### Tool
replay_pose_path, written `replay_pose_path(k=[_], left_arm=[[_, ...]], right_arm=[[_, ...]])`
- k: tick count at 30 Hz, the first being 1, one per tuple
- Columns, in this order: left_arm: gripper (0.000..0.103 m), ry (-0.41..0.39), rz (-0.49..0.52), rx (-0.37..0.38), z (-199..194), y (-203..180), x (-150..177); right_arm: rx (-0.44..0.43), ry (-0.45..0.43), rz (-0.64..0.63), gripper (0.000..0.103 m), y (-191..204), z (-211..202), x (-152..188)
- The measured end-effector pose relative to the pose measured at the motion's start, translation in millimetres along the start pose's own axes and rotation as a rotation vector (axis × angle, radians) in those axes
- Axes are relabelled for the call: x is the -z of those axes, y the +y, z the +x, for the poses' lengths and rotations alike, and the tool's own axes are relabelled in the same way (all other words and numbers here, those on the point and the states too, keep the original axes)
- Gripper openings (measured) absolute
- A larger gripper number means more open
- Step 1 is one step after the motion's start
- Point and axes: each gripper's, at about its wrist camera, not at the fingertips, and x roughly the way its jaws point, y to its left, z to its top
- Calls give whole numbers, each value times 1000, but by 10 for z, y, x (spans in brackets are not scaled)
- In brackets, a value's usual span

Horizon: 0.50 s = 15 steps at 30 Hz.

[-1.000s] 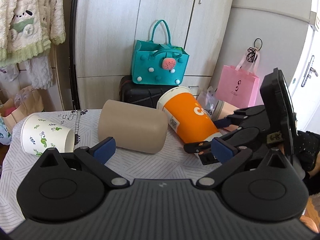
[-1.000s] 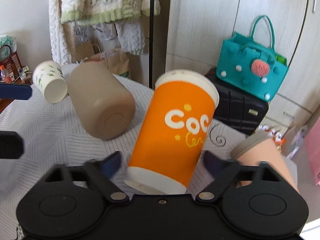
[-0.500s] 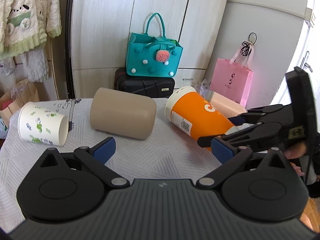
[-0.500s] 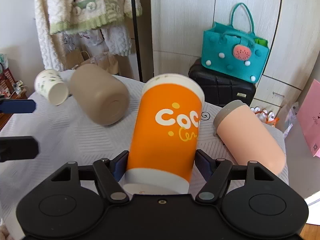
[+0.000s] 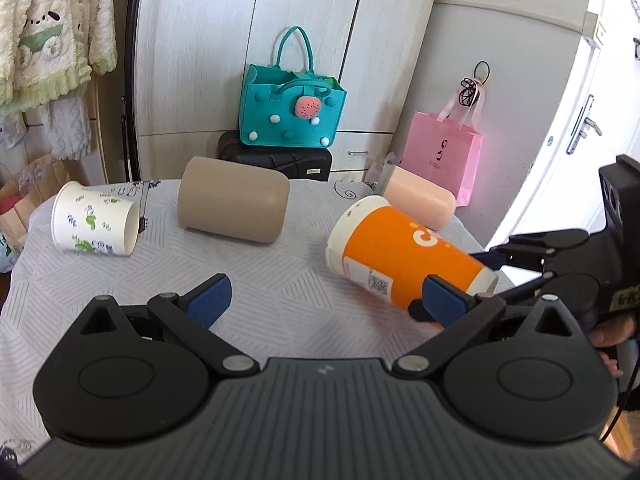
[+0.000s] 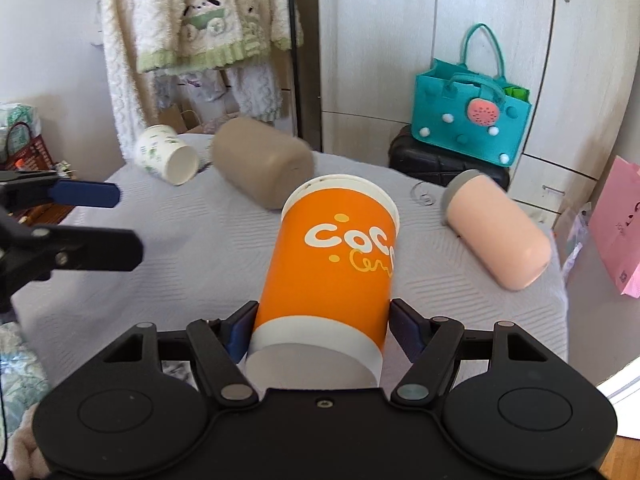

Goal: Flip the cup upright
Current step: 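Rotate the right gripper to tilt the orange cup rim-up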

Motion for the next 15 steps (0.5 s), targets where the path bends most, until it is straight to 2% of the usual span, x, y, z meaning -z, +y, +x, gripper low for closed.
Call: replay_pose_path(k=[8, 15], left_arm=[[103, 1, -17, 11, -251, 89, 103], [103, 4, -74, 26, -418, 281, 177]], right_arm=[[-90, -10, 19, 74, 326, -109, 42], [-116, -11, -29, 74, 636, -91, 47]])
